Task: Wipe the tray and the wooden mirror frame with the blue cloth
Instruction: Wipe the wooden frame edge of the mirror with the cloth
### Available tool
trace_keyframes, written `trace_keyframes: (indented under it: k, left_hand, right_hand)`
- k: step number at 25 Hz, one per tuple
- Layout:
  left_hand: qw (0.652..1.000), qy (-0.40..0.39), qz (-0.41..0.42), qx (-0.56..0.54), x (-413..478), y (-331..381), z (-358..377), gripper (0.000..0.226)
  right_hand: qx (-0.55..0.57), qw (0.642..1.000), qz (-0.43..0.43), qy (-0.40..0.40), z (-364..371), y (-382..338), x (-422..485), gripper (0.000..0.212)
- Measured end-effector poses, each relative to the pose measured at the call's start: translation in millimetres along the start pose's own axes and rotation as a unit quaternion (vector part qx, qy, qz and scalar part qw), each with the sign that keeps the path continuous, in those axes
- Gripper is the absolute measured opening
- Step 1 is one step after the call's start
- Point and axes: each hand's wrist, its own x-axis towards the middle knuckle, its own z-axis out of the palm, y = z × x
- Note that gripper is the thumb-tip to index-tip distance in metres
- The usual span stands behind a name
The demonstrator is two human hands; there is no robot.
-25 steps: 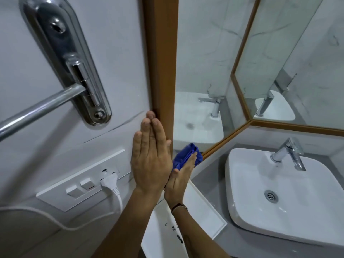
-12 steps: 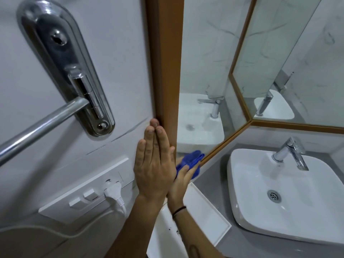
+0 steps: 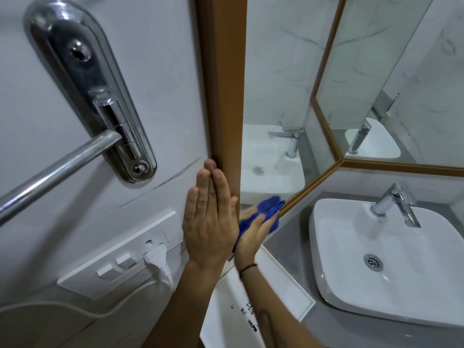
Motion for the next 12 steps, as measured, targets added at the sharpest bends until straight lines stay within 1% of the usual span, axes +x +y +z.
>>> trace_keyframes:
  k: [2,4,6,7,9,10,11,12]
  left_hand:
    - [1.0,-0.003,-0.001,-0.01,0.3,-2.4,-2.0,0.084]
    - [1.0,-0.001,-0.002,-0.011,0.6,-2.0,-4.3,0.083]
    - [1.0,-0.003,-0.003,-0.014,-0.6,-1.3,-6.1,0.085]
    - [1.0,-0.005,0.001,-0.01,-1.2,-1.0,-5.7,0.086]
    - [1.0,-0.002,0.003,-0.002,-0.1,-2.2,-5.1,0.086]
    - [1.0,0.001,0.001,-0.004,0.1,-2.3,-4.8,0.086]
    - [1.0,0.004,0.004,-0.009,0.4,-1.6,-3.2,0.085]
    - [1.0,0.004,0.009,-0.014,-0.1,-1.7,-1.9,0.083]
  right_hand:
    - [0.019,0.997,0.062,0.042,-1.4,-15.4,68.6,0.054]
    - [0.046,0.993,0.092,0.049,-5.4,-30.4,108.7,0.052]
    - [0.032,0.993,0.106,0.042,-6.6,-26.3,86.6,0.055]
    - [0.051,0.994,0.1,0.016,-6.0,-16.7,58.2,0.059]
    - [0.08,0.994,0.068,-0.034,-6.0,5.5,5.3,0.067]
    - [0.056,0.996,0.054,-0.037,-6.1,9.9,3.5,0.067]
    - [0.001,0.999,0.038,-0.004,-4.5,5.9,22.9,0.063]
    - [-0.016,0.998,0.04,0.042,-3.6,-6.2,55.0,0.058]
